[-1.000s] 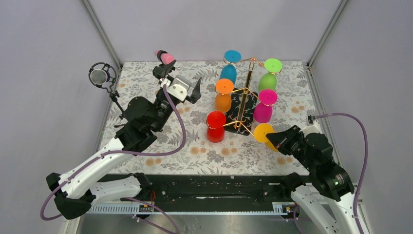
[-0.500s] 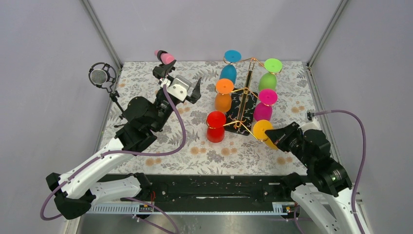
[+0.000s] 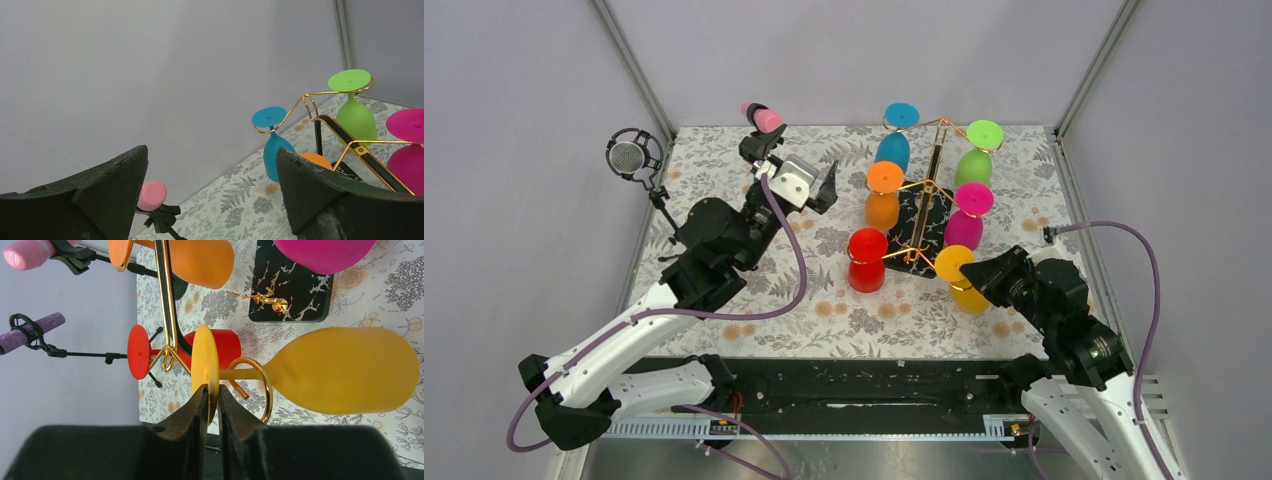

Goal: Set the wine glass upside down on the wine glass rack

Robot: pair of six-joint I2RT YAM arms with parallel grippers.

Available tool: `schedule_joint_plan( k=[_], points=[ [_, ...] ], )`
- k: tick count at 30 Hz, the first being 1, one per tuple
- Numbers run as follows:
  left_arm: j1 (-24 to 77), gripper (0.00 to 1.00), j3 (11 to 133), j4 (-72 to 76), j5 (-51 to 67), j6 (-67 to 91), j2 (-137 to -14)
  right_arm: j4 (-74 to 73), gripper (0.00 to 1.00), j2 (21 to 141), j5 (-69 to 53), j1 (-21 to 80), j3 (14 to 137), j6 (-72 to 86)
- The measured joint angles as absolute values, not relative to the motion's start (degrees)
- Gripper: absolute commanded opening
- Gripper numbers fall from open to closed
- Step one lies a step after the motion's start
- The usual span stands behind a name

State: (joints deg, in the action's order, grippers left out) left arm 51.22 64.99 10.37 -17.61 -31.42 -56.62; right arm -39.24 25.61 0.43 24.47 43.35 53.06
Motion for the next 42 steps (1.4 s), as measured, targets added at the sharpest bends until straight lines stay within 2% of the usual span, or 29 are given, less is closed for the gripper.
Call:
schedule_joint_plan(
  k=[5, 11, 32, 40, 42],
  points=[
    [51.2, 0.99, 65.0, 10.3, -17.6, -31.4, -56.6, -39.2, 0.29, 24.6, 1.5, 24.5, 43.0, 52.9],
    [51.2, 0.99, 65.0, 10.0, -17.2, -31.2, -56.6, -39.4, 0.43, 22.9, 4.2, 24.5, 43.2, 51.4],
    [51.2, 0.99, 65.9, 6.7, -16.7, -28.4, -56.8, -43.5, 0.46, 21.4, 13.9, 24.5, 47.4, 43.9],
    [50.2, 0.99, 76.7, -4.4, -20.4, -20.4, -60.8, -42.0, 0.66, 21.4, 16.1, 24.5, 49.3, 39.1],
    [49.8, 0.99, 77.3, -6.8, -21.3, -18.8, -61.0, -40.3, 0.75, 21.2, 16.4, 24.5, 49.3, 37.3]
  ],
)
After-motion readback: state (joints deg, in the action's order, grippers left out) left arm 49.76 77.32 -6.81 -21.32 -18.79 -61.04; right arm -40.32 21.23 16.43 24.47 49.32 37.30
